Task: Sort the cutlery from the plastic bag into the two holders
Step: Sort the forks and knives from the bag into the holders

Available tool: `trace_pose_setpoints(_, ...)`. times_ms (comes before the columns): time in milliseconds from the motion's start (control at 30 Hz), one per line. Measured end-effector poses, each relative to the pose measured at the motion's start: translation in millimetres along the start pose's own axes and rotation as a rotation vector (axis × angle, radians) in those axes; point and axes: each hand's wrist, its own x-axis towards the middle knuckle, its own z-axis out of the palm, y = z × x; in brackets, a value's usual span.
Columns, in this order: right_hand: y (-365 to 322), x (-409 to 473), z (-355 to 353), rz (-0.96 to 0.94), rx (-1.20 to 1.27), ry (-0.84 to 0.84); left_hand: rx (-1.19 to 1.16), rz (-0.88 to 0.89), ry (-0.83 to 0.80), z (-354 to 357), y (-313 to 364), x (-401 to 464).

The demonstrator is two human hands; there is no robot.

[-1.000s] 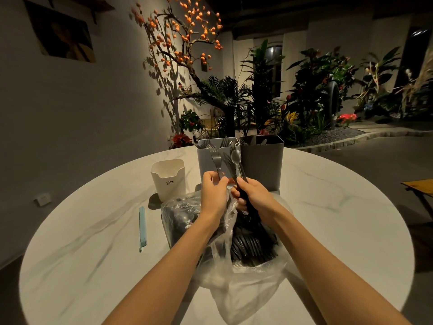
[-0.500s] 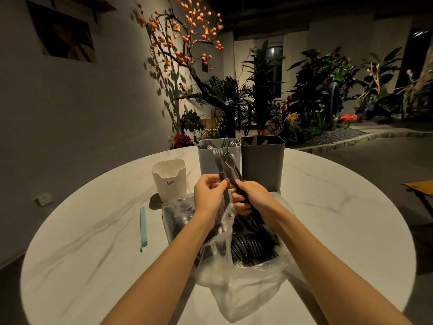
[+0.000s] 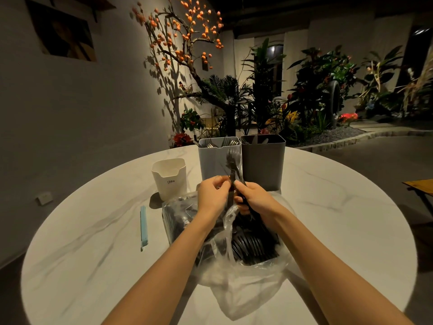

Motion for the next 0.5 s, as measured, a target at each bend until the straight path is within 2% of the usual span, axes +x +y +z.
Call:
trace_pose_setpoints(200,1.9,3.4,3.4,0.002,-0.102,0.060,0.011,-0.052,0.039,2.2,-1.3,1.0)
trace_pose_setpoints(267,0.9,2.1,3.4,0.007,-0.115,0.077,-0.001,-0.036,0.027,3.3,1.1,-0.6)
trace_pose_setpoints(400,0.6,2.6,4.0,0.045,-0.214,0.121,0.130,0.065,0.012,5.4,-1.7,-5.1)
trace_pose_setpoints(500,-1.1,6.1,2.8,0.062,-0.251,0.121,0.106,0.026,0.035,5.2,-3.2,-1.2)
